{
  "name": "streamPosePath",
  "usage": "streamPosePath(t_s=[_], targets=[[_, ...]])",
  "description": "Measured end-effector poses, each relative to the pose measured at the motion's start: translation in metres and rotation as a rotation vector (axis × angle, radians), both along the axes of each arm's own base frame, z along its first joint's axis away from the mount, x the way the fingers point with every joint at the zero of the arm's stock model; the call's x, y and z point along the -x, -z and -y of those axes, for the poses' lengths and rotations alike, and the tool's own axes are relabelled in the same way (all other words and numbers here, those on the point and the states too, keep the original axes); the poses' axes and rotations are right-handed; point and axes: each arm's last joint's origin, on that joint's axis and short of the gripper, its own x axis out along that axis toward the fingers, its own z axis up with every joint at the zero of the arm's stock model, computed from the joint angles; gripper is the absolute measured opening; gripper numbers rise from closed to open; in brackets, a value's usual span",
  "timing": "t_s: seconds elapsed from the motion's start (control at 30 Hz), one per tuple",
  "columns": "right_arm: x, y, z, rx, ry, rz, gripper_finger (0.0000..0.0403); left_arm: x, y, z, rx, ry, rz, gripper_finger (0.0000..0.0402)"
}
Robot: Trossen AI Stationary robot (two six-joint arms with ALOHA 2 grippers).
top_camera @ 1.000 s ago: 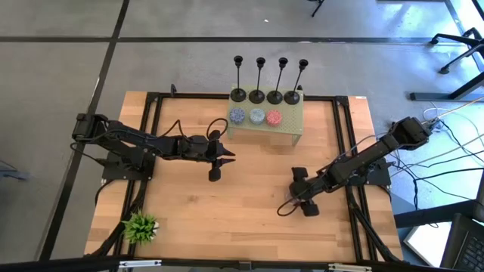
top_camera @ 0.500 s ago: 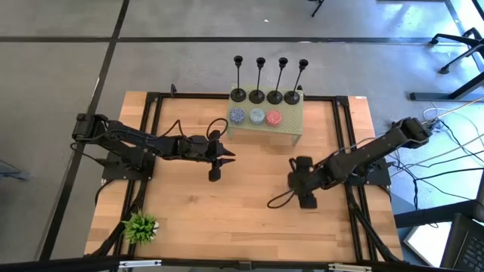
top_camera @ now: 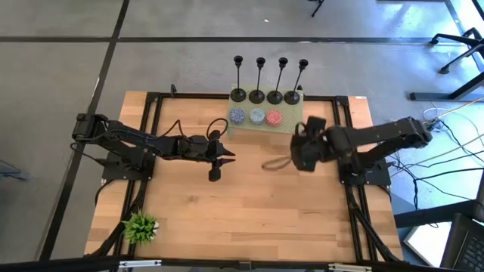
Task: Pick & Place candle stick holders
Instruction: Put the purple scented candle on the shelf
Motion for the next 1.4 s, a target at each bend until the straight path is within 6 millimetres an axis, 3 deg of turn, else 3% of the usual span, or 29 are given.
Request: streamPosePath(t_s=[0.2,0.37,0.7,0.9,1.4], targets=[[-0.013,-0.001,0.056,0.011,0.069,-0.013,0.0303,0.0,0.0,0.0,0.0,0.0,0.0,0.0084],[-0.021,-0.003,0.099,-0.153,0.037,0.065,0.0303,0.0,0.0,0.0,0.0,0.0,0.0,0.0084],[-0.009,0.001,0.15,-0.209,0.139,0.097,0.0303,0.0,0.0,0.0,0.0,0.0,0.0,0.0084],[-0.009,0.017,0.167,-0.272,0.122,0.172,0.0312,0.0,0.0,0.0,0.0,0.0,0.0,0.0084],[-0.006,0.021,0.164,-0.333,0.117,0.149,0.0314,0.0,0.0,0.0,0.0,0.0,0.0,0.0084]])
